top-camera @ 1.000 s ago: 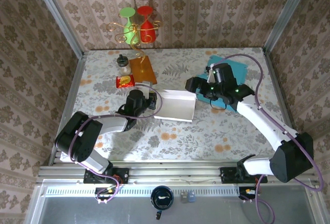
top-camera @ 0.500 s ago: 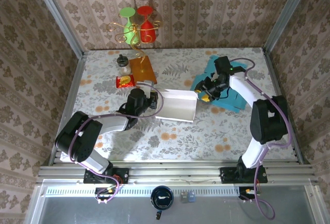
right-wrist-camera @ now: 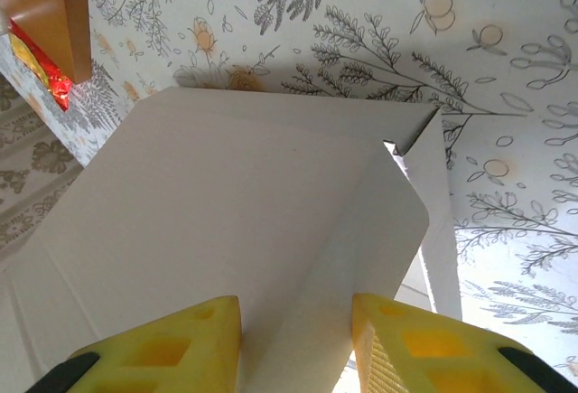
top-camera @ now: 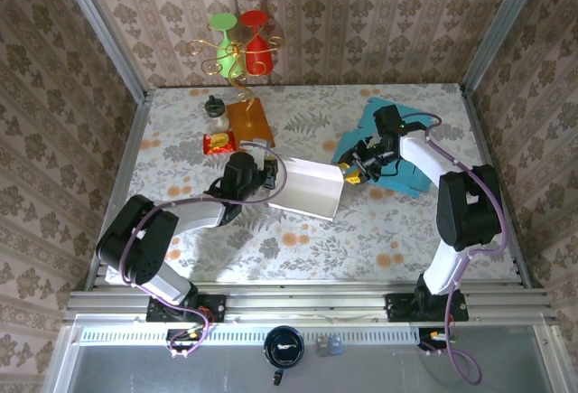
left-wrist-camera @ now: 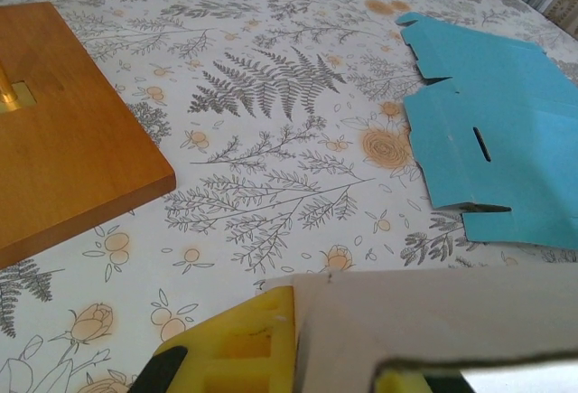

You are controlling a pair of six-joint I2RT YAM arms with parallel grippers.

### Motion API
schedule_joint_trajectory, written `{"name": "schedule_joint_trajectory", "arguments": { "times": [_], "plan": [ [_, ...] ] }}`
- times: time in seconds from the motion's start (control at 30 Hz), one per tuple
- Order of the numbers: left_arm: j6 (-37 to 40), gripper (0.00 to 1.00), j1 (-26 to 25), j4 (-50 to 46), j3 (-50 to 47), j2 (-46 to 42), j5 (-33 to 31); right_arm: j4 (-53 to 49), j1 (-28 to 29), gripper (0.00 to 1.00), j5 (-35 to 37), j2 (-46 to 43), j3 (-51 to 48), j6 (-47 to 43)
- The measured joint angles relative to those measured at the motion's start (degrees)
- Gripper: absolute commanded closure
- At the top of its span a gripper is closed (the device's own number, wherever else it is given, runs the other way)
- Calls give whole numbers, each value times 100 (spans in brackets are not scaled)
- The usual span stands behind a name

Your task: Fold the paper box

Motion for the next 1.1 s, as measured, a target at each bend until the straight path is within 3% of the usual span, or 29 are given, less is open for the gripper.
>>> {"name": "schedule_joint_trajectory", "arguments": {
  "times": [0.67,1.1],
  "plan": [
    [-286,100,11,-282,286,-72,-149,586,162,69,-61,2,-87,881],
    [-439,100,46,715,-247,197,-72,1456,291,73,-31,-37,-837,905]
  ]
}}
